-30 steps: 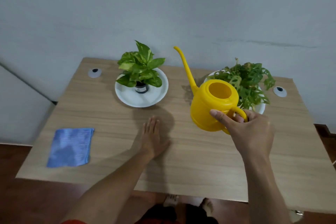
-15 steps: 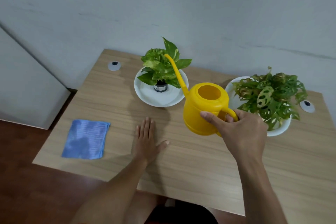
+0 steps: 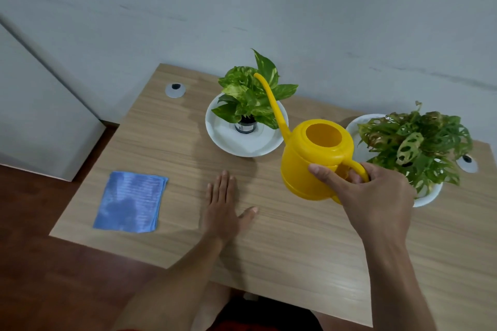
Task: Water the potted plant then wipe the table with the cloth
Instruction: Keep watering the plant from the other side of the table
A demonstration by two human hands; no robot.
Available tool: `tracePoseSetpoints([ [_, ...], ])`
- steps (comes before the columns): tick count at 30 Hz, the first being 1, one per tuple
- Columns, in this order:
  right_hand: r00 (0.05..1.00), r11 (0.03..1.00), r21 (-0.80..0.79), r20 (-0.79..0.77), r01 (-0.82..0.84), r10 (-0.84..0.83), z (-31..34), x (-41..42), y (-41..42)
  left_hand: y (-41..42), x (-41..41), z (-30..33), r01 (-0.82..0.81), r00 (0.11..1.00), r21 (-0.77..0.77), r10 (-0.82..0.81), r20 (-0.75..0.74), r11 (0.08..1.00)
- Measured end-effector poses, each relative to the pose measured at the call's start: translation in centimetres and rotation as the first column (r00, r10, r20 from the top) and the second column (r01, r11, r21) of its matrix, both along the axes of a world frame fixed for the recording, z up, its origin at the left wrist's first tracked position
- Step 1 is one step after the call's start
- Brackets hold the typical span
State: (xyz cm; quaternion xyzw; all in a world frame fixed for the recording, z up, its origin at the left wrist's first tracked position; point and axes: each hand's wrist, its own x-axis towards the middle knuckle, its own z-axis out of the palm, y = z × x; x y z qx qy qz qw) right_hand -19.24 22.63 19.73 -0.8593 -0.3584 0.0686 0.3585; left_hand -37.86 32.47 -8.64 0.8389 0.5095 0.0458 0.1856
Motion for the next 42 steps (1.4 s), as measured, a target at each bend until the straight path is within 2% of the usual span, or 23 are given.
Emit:
tracePoseSetpoints([
  [17,1.000,1.000,-0.006,0.022,-0.016,0.016,-0.5,0.9,-2.2,0.2,0.1,-0.3,-0.014,0.994,0.024,0.016,-0.110,1.000],
  [42,0.998,1.000,-0.019,0.062,0.011,-0.010,0.9,2.3,0.7,0.2,0.1,-0.5,-0.029,0.995,0.012,0.030,-0.098,1.000],
])
